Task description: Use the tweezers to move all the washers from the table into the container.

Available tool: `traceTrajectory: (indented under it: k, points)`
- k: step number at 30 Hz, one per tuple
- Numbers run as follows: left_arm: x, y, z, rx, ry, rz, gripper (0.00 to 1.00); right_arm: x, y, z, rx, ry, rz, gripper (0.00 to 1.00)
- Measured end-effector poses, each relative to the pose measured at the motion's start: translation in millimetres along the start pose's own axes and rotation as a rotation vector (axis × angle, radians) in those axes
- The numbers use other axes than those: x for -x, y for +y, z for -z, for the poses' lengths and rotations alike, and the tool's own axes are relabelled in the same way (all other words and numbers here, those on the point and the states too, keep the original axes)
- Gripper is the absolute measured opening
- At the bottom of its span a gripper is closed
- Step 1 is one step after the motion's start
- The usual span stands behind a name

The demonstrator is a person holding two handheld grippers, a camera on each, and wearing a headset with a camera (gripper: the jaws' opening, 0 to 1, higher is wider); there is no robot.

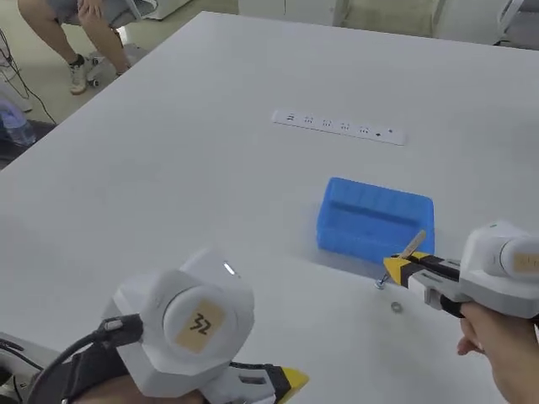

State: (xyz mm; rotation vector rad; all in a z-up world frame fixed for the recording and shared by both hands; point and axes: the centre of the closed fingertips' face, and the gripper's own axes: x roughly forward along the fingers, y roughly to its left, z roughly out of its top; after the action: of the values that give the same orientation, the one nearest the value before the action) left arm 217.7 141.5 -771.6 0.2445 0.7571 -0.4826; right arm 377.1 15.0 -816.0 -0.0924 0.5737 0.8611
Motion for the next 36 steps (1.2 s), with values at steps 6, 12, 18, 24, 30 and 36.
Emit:
traceTrajectory:
  k: [6,12,18,24,30,36]
  points:
    - [0.0,-0.9,-2.5,0.004,-0.007,-0.001,0.91,0.1,-1.5,-0.8,0.005,0.001,0.006,0.05]
    - [-0.3,-3.6,-1.5,-0.003,0.000,0.005,0.91,-2.1,-5.3,0.9,0.013,0.006,0.015,0.05]
    - [0.1,-1.5,-0.1,-0.002,0.001,0.000,0.90,-2.5,-3.7,1.5,0.038,0.004,0.019,0.04]
    - [-0.5,-0.9,1.1,-0.001,0.001,-0.001,0.90,-3.3,1.3,2.1,0.079,0.009,0.021,0.04]
    - [-1.5,-3.3,3.1,-0.005,0.004,0.005,0.90,-2.2,2.2,2.6,0.096,0.007,0.029,0.03]
    - [-0.9,-2.9,2.5,-0.004,-0.001,0.008,0.90,2.7,5.7,2.0,0.066,0.020,0.031,0.03]
